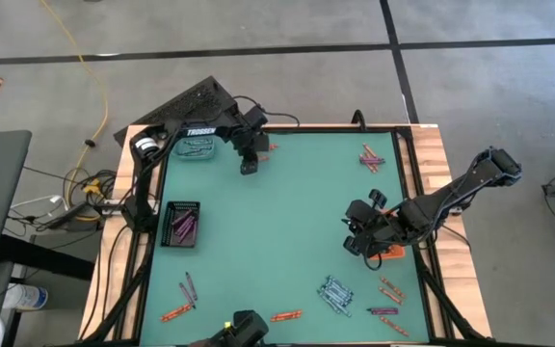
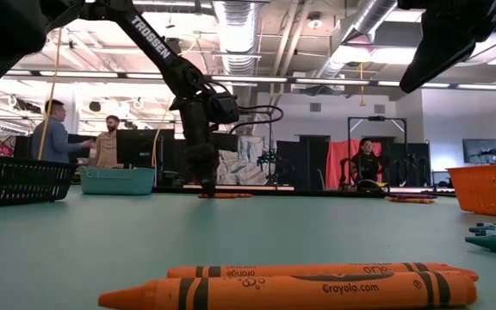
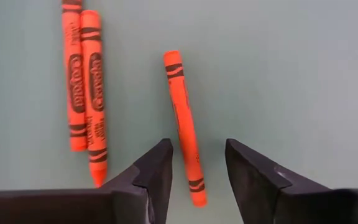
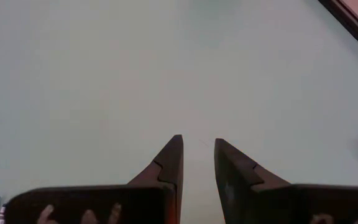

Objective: Sort crayons
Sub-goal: Put the orange crayon into the orange bin

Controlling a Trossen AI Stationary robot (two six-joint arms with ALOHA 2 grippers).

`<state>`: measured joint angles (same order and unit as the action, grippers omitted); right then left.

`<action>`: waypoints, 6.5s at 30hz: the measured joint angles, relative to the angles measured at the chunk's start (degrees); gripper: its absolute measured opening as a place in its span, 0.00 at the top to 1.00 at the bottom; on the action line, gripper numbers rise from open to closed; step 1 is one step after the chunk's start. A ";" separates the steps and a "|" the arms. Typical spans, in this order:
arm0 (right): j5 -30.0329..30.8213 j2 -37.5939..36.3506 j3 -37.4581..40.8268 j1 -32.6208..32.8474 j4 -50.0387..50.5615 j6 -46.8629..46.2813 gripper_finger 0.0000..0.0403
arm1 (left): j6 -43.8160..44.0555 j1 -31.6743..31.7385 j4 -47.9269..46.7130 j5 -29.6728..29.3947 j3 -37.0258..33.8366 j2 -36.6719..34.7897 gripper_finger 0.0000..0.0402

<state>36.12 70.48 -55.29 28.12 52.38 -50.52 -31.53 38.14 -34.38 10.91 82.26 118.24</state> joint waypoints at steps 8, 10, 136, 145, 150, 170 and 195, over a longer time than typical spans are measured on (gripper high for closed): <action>0.00 0.00 0.00 1.27 -1.02 0.02 0.79 | -0.23 -3.04 -0.29 -5.20 0.00 -0.07 0.67; 0.00 0.00 0.00 1.62 -1.43 0.01 0.79 | 0.29 -3.41 -0.56 -5.20 0.00 -0.07 0.69; 22.28 0.13 21.02 13.73 -30.66 5.59 0.79 | 6.58 -26.51 15.67 -3.74 -3.84 -3.90 1.00; 24.08 0.13 21.00 13.71 -33.82 8.24 0.79 | 3.71 -28.33 21.01 6.17 -3.44 -13.34 1.00; 29.52 0.13 21.00 13.31 -43.86 20.89 0.73 | 2.61 -29.92 25.35 13.18 -3.41 -16.75 1.00; 20.89 0.13 20.98 10.29 -92.83 77.72 0.60 | 0.50 -32.95 43.94 27.41 -3.41 -17.46 1.00; 2.55 0.13 20.98 3.17 -100.48 84.08 0.64 | -0.66 -33.34 48.63 28.31 -3.41 -17.46 1.00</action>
<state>38.67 70.61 -34.30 31.29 -48.10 33.56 -32.19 4.80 14.25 39.22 78.85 100.77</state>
